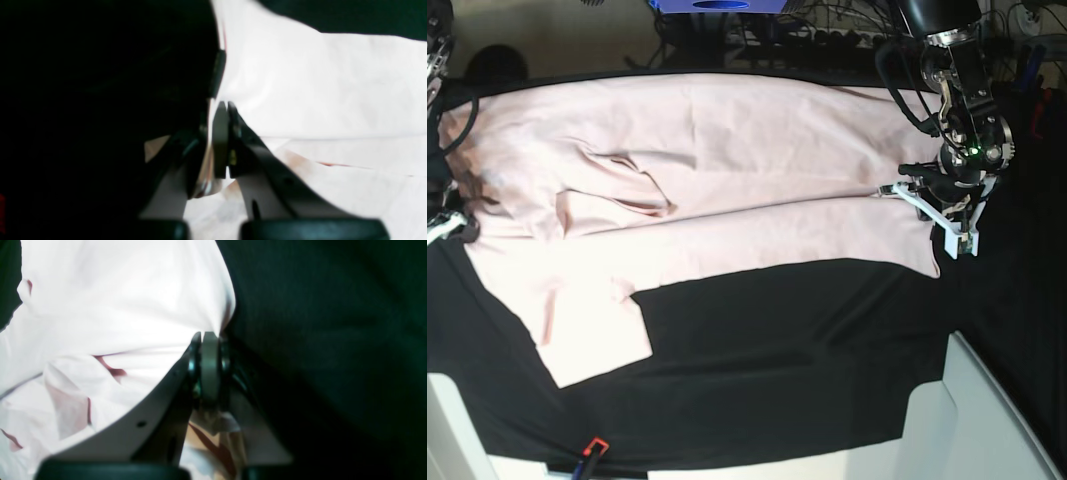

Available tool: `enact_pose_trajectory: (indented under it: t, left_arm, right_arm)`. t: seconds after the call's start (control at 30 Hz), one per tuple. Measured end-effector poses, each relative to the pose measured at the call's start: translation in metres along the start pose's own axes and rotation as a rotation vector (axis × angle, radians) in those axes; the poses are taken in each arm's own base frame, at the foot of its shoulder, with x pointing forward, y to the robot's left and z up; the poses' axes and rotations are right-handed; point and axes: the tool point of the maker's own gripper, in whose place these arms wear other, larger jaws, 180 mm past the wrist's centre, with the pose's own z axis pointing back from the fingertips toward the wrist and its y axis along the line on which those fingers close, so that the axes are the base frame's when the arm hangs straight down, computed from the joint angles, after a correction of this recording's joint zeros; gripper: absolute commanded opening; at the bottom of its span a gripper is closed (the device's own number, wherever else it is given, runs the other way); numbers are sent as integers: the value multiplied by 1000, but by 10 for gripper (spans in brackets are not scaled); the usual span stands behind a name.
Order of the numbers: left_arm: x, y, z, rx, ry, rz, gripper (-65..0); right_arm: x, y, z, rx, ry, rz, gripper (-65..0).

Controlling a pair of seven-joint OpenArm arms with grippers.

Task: Fold the T-shirt properly
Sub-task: 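Lift the pinched edges and fold them toward the collar with both grippers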

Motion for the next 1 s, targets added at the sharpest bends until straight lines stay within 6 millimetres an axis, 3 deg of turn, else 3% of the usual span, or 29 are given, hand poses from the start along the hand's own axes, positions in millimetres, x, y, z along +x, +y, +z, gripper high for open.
enact_pose_trajectory:
  t: [0.33, 0.4, 0.6, 0.77, 1.0]
  left_arm:
    - [-23, 2, 6, 5, 42, -9, -650]
    - [-26, 2, 9, 5, 44, -12, -650]
    - [-3, 5, 27, 23, -35, -41, -650]
    - [-15, 8, 29, 28, -7, -49, -650]
    - [-33, 11, 32, 35, 30, -62, -650]
  right_arm:
    - [10, 15, 24, -17, -12, 119, -650]
    - [5, 13, 32, -36, 14, 137, -650]
    - [12, 27, 41, -38, 4, 199, -650]
    - [-10, 28, 40, -37, 80, 192, -650]
    - [-26, 23, 44, -47, 123, 187, -649]
